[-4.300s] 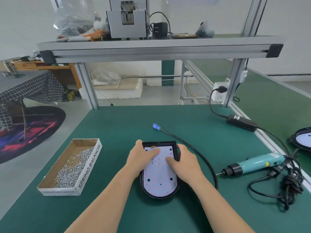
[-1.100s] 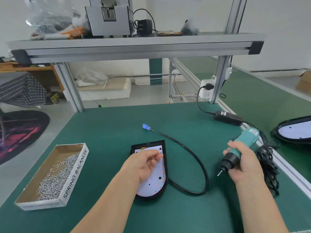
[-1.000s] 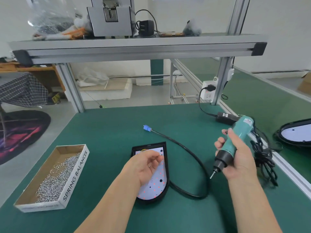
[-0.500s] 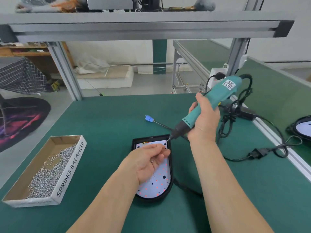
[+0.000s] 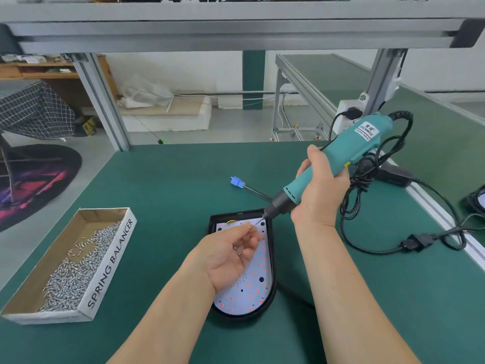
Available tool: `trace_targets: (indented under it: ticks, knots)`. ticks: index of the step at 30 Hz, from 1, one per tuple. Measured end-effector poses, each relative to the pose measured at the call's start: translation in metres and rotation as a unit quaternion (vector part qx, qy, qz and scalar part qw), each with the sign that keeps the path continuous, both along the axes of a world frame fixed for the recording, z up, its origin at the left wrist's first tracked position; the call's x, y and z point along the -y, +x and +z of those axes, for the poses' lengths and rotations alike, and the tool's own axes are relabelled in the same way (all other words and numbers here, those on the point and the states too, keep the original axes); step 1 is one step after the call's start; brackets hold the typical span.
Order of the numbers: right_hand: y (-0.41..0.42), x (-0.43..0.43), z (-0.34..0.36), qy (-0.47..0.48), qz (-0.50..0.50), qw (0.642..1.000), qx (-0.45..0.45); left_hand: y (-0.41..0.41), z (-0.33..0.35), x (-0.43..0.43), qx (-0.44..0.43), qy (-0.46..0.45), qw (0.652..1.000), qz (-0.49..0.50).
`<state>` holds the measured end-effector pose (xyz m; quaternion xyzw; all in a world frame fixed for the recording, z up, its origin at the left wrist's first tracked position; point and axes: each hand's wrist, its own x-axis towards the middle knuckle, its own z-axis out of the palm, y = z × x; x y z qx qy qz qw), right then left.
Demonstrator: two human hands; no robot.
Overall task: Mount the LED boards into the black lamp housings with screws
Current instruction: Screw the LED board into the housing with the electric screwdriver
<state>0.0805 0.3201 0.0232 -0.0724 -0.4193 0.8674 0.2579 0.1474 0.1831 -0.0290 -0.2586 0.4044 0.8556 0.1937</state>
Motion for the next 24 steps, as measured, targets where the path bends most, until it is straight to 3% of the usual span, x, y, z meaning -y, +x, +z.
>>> trace_targets:
  ticks: [15, 24]
  knots:
    - [0.009, 0.012, -0.001, 0.045, -0.018, 0.998, -0.03, 0.005, -0.003, 0.003, -0.056, 0.069, 0.996, 0.005]
    - [0.013, 0.024, -0.004, 0.062, -0.023, 0.997, -0.038, 0.006, 0.003, 0.002, -0.03, 0.083, 0.996, 0.015]
